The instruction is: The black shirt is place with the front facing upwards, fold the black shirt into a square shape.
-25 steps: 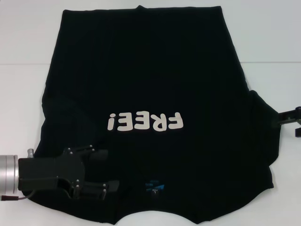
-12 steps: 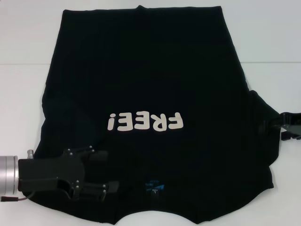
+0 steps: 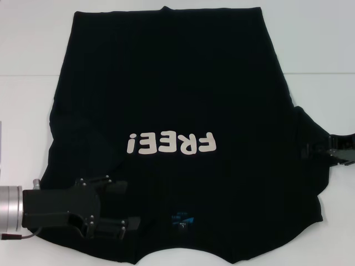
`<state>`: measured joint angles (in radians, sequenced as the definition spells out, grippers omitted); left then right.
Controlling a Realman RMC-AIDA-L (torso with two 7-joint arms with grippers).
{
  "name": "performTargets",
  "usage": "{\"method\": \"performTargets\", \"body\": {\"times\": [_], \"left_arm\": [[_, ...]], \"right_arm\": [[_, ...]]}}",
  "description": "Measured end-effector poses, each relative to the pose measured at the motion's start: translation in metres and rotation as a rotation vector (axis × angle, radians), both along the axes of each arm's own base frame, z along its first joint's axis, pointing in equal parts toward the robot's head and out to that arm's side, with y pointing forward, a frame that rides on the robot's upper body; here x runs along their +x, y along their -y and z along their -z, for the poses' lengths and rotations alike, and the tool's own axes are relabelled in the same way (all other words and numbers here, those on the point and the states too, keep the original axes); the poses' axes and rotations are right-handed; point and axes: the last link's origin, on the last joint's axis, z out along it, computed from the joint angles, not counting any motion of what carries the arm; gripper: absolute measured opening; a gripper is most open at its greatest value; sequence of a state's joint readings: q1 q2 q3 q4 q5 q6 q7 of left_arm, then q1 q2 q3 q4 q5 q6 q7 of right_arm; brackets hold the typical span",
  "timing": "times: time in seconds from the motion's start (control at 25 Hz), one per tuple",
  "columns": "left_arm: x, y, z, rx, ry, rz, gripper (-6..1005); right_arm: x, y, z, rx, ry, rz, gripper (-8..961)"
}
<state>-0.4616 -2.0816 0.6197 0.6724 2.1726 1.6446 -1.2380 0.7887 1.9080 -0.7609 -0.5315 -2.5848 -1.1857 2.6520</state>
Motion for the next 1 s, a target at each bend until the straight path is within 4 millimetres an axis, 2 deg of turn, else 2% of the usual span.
{"method": "performTargets", "body": {"times": [0.16, 0.72, 0.92, 1.0], "left_arm": [[-0.0001, 0.0001, 0.0001, -0.001, 0.0, 0.0, 918], [-0.0002, 0.0008, -0.0001, 0.0, 0.004, -0.003, 918], [-0.0005, 0.0008, -0.0004, -0.004, 0.006, -0.012, 918], [-0.0008, 0.0006, -0.0011, -0.005, 0.005, -0.015, 918]], "right_arm": [[-0.0009, -0.0001, 0.0011, -0.006, 0.005, -0.008, 808], [0.0002, -0.0007, 0.0013, -0.007, 0.024, -0.008, 348], [0.0004, -0.0008, 0.0011, -0.007, 0.027, -0.009, 110], [0.0005, -0.0006, 0.0006, -0.007, 0.027, -0.01, 96]]}}
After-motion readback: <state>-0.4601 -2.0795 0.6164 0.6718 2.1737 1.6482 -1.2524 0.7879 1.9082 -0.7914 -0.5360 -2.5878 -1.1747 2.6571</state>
